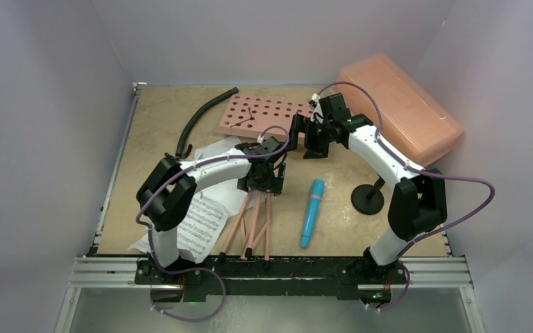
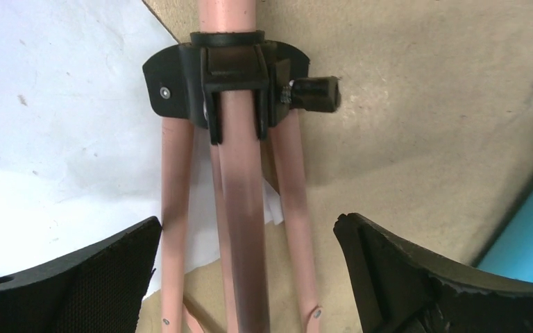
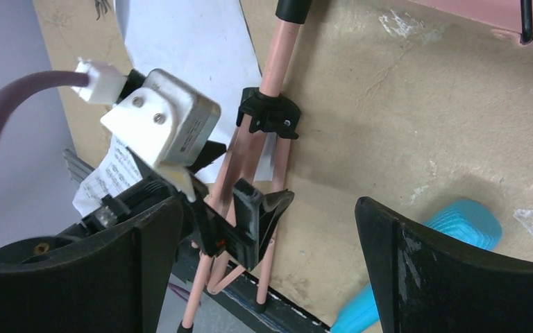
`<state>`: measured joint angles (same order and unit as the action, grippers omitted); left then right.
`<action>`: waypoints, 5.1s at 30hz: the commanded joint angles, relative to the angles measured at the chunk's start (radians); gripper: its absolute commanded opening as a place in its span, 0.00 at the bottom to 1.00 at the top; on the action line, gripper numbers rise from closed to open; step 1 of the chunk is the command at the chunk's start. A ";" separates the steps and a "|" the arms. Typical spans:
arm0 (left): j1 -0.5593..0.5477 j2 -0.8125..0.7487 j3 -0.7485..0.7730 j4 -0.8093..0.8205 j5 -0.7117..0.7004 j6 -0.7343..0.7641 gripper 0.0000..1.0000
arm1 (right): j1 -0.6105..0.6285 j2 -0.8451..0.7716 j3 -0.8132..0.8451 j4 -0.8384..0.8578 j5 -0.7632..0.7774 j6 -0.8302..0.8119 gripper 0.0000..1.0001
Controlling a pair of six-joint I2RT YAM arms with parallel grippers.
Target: Set up the instrument practice props
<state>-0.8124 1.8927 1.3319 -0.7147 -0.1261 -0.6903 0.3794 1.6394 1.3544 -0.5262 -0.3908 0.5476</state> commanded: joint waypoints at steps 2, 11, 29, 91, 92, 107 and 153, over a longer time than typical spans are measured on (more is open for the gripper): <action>-0.004 -0.069 -0.025 0.062 0.031 -0.026 0.99 | 0.004 0.008 0.050 -0.020 0.007 -0.025 0.96; -0.004 0.010 -0.039 0.001 -0.059 -0.028 0.99 | 0.003 0.017 0.051 -0.020 0.021 -0.029 0.97; -0.006 -0.016 -0.047 0.030 -0.018 -0.036 0.31 | -0.248 0.105 0.248 -0.111 0.130 -0.112 0.97; 0.150 -0.318 -0.220 0.080 0.121 -0.004 0.00 | -0.196 0.446 0.172 0.296 -0.310 0.154 0.78; 0.150 -0.320 -0.219 0.079 0.121 -0.002 0.00 | -0.193 0.453 0.174 0.313 -0.326 0.163 0.77; 0.150 -0.326 -0.213 0.107 0.162 0.006 0.00 | -0.148 0.446 0.094 0.617 -0.492 0.301 0.34; 0.151 -0.458 -0.268 0.278 0.184 -0.058 0.48 | -0.099 0.235 0.175 0.734 -0.556 0.300 0.00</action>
<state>-0.6563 1.4956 1.0504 -0.5838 0.0387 -0.7002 0.2604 2.0228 1.4380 0.1982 -0.9184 0.9592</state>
